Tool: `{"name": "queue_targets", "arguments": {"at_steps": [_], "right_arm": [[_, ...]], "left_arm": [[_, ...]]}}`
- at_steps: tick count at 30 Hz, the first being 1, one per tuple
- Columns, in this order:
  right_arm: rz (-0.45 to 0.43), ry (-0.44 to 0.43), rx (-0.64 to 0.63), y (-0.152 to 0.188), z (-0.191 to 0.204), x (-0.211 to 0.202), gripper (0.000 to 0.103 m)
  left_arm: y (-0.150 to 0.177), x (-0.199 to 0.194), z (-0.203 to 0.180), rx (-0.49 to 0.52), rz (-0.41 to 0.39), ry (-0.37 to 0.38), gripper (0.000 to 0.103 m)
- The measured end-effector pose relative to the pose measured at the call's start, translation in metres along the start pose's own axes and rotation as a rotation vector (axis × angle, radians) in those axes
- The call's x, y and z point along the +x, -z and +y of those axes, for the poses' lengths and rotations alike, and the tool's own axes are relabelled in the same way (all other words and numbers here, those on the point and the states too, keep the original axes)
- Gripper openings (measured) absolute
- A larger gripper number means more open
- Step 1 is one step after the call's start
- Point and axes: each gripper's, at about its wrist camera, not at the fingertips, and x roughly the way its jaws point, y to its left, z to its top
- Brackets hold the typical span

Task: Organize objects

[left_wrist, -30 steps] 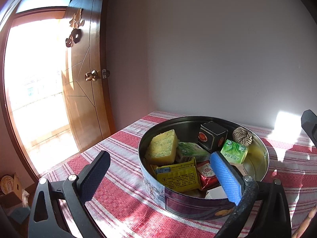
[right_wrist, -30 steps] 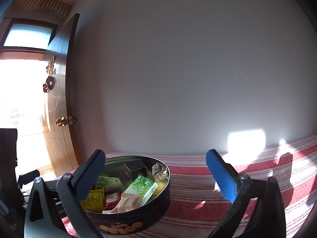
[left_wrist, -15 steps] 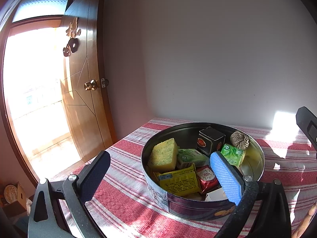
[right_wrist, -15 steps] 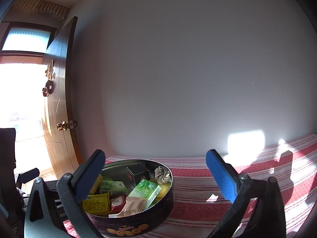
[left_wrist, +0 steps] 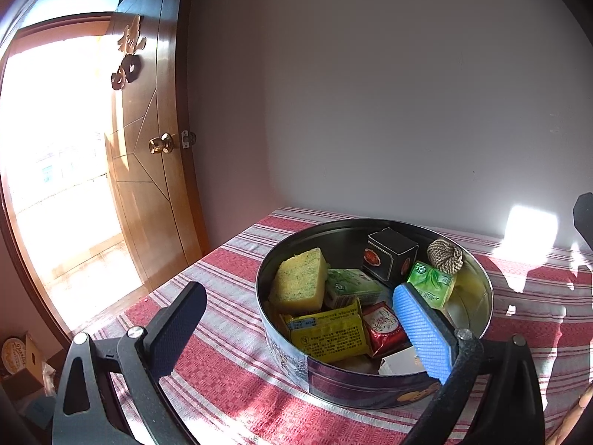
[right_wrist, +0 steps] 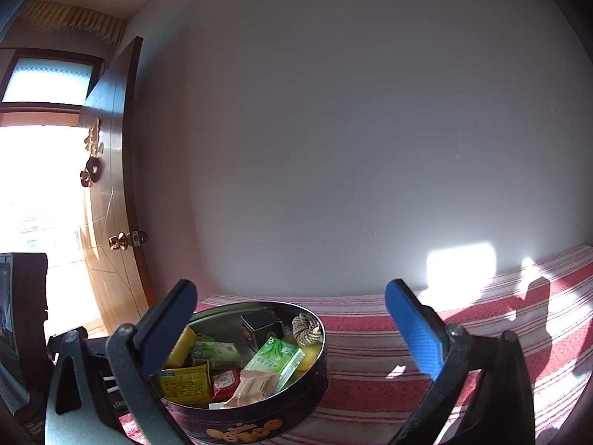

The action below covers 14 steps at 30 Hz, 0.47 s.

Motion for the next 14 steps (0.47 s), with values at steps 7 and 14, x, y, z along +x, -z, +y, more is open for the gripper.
{"name": "queue_targets", "arguments": {"at_steps": [7,14], "right_arm": [[0.011,-0.013,0.012,-0.001,0.0,0.002,0.103],[0.026,0.004,0.015,0.001,-0.004,0.005,0.103]], "left_arm": [[-0.002,0.006,0.008,-0.039,0.033,0.047,0.102],[-0.004,0.007,0.01,-0.023,0.033,0.005,0.102]]}}
